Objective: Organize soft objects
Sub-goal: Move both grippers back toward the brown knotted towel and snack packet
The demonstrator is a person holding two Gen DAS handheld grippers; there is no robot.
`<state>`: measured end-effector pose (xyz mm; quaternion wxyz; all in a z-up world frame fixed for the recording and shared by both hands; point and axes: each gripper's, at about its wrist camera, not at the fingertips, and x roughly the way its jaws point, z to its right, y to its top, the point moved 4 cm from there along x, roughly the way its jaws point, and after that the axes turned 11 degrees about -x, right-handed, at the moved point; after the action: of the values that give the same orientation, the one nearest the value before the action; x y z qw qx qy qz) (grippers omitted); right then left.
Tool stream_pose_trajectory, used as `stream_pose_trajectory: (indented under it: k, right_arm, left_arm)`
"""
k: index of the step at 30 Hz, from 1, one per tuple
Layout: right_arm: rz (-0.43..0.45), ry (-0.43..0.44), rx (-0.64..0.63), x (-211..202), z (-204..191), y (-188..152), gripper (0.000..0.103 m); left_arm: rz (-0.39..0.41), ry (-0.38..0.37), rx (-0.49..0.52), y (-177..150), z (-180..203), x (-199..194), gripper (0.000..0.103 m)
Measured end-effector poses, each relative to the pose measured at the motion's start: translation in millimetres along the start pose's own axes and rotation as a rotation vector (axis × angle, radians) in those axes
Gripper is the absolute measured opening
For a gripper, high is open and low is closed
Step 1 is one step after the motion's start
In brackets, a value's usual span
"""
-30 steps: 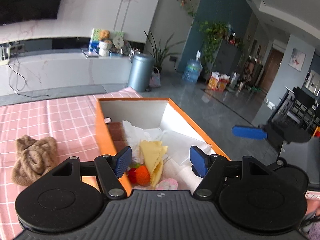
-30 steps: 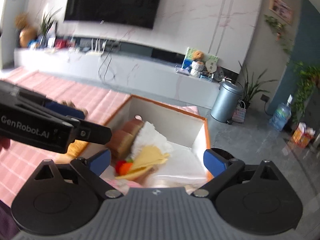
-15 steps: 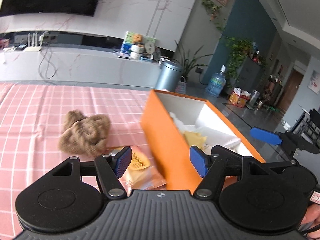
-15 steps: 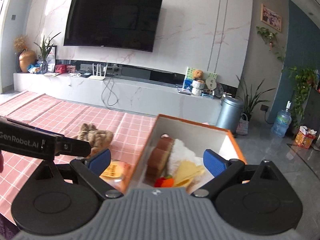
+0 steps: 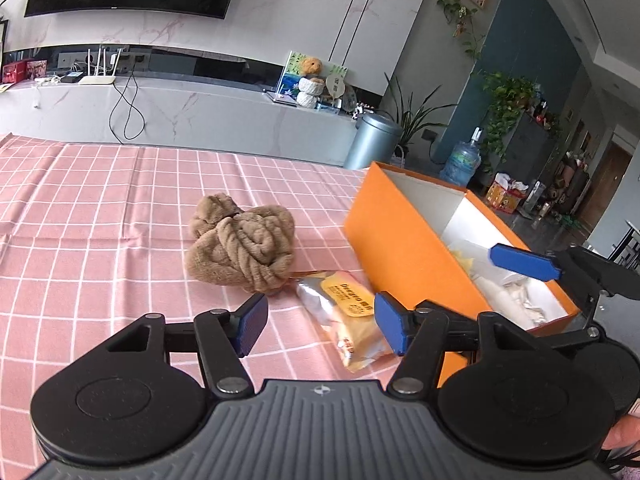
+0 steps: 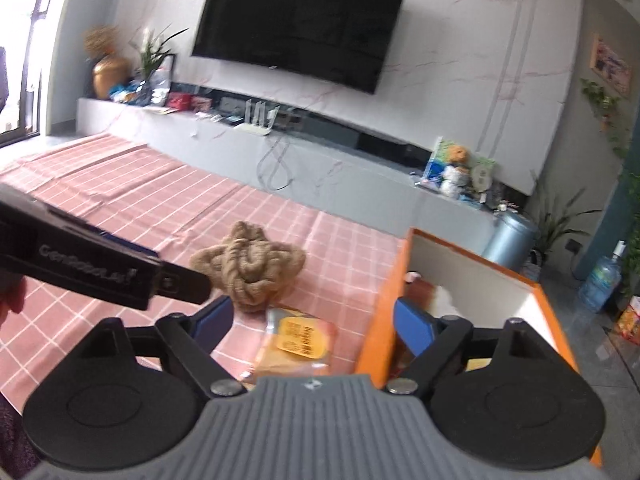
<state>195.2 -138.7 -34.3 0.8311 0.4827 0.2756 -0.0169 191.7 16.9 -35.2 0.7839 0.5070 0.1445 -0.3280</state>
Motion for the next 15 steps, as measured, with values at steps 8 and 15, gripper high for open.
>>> stream_pose_trajectory:
  k: [8, 15]
  right_arm:
    - [-0.148, 0.002, -0.011, 58.9, -31.2, -0.4, 0.072]
    - [-0.226, -0.014, -0.05, 103.1, -41.7, -5.6, 0.054]
  left_arm:
    - [-0.03, 0.097, 0.023, 1.2, -24.0, 16.5, 0.068]
    - [-0.034, 0.146, 0.006, 15.9, -47.9, 40.0, 0.059]
